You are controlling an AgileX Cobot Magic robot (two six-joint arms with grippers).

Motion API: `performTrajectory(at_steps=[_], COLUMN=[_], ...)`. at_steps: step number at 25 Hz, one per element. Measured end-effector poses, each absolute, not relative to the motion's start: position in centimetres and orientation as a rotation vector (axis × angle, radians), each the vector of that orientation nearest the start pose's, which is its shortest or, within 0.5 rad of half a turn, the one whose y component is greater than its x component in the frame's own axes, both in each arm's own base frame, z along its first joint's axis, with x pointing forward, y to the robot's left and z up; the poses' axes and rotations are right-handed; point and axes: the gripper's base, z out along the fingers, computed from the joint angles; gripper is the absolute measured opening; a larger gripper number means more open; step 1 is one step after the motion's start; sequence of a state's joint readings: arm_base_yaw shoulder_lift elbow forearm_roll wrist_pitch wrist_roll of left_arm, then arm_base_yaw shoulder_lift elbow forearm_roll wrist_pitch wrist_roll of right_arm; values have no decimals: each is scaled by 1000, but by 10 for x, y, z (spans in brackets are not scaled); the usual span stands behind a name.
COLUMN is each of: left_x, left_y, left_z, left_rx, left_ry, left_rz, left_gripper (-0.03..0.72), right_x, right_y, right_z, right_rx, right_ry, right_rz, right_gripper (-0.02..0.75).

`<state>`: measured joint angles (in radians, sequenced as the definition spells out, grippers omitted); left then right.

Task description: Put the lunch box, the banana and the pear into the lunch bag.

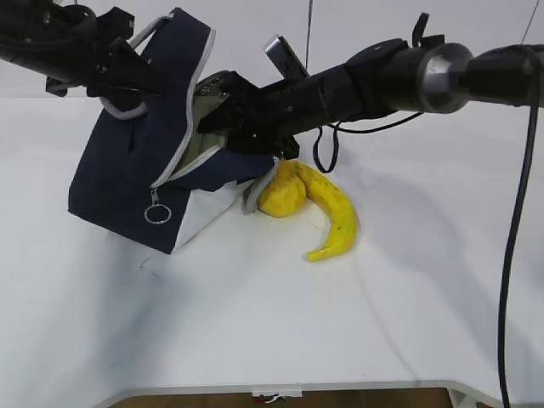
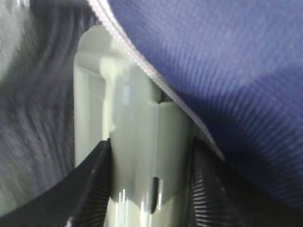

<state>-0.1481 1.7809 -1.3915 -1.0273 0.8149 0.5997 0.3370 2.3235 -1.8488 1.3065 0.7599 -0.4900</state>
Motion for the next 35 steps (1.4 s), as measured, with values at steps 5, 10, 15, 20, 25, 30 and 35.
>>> performTrajectory(at_steps=[5, 10, 15, 20, 25, 30, 35], left_x=[382, 382, 382, 381, 380, 379, 379], left_y=[-114, -114, -113, -114, -114, -114, -115], left_z=[280, 276, 275, 275, 275, 275, 275], left_rx=[208, 228, 240, 250, 260, 264, 265], left_ry=[2371, 2389, 2396, 2403, 2410, 2414, 2415], left_rz=[-992, -967, -958, -963, -975, -980, -981], left_gripper=[9, 8, 8, 8, 8, 8, 8], right_x=[474, 479, 478, 480, 487, 490, 491], right_y=[230, 232, 232, 234, 235, 231, 229], right_z=[178, 173, 174, 177, 191, 204, 199], right_rx=[31, 55, 52, -21, -235, -390, -419], right_ry=[2365, 2352, 2350, 2354, 2378, 2397, 2414], right_rz=[1371, 1392, 1395, 1388, 1223, 1058, 1007], right_gripper=[379, 379, 379, 379, 379, 379, 379])
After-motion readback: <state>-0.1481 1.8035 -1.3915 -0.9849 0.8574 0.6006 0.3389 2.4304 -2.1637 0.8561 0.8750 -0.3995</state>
